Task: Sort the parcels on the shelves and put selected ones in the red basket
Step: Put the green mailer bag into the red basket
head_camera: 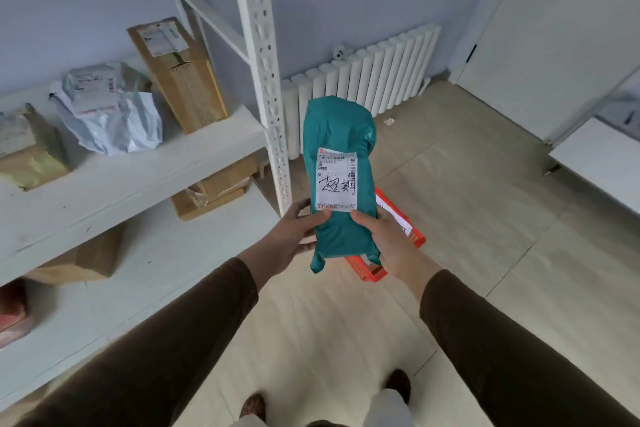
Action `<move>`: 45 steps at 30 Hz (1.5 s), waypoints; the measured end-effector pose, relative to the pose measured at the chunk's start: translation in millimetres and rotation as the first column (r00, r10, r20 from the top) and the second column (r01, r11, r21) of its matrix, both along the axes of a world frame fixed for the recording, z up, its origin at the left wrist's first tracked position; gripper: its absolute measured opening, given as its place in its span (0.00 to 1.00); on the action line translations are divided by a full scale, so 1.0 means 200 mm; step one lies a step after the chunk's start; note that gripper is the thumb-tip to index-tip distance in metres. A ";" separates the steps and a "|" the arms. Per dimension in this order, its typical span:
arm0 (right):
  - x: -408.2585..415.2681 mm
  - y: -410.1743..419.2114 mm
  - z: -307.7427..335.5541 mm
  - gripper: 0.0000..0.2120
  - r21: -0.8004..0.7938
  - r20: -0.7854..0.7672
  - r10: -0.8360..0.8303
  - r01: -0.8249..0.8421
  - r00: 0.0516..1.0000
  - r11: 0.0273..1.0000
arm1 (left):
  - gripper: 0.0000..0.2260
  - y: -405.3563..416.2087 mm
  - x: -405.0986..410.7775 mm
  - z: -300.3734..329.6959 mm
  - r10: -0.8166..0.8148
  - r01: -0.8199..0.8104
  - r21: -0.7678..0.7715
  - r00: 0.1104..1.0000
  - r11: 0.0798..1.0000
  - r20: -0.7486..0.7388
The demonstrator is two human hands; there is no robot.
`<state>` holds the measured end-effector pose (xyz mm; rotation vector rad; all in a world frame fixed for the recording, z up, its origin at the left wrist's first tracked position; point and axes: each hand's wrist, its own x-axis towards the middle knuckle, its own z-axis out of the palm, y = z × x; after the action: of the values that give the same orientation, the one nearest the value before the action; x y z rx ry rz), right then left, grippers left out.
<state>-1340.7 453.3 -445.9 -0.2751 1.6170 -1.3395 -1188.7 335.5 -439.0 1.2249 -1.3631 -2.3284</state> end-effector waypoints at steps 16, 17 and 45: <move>-1.25 0.29 -0.39 0.20 0.083 0.138 0.144 -0.157 0.980 0.984 | 0.29 0.41 -1.22 -0.46 0.142 -0.159 0.218 0.986 0.963 0.090; -1.31 0.28 -0.45 0.20 0.096 0.147 0.158 -0.173 0.976 0.980 | 0.30 0.39 -1.27 -0.51 0.130 -0.150 0.241 0.987 0.959 0.097; -2.00 -0.43 -2.67 0.19 0.157 0.436 -0.121 0.057 0.892 0.986 | 0.29 -0.15 -2.14 -2.76 0.425 -0.460 0.213 0.885 0.862 0.189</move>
<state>-1741.5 368.1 -979.6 0.1861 1.3347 -1.2389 -1616.6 306.3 -991.4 1.5981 -0.7141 -2.1531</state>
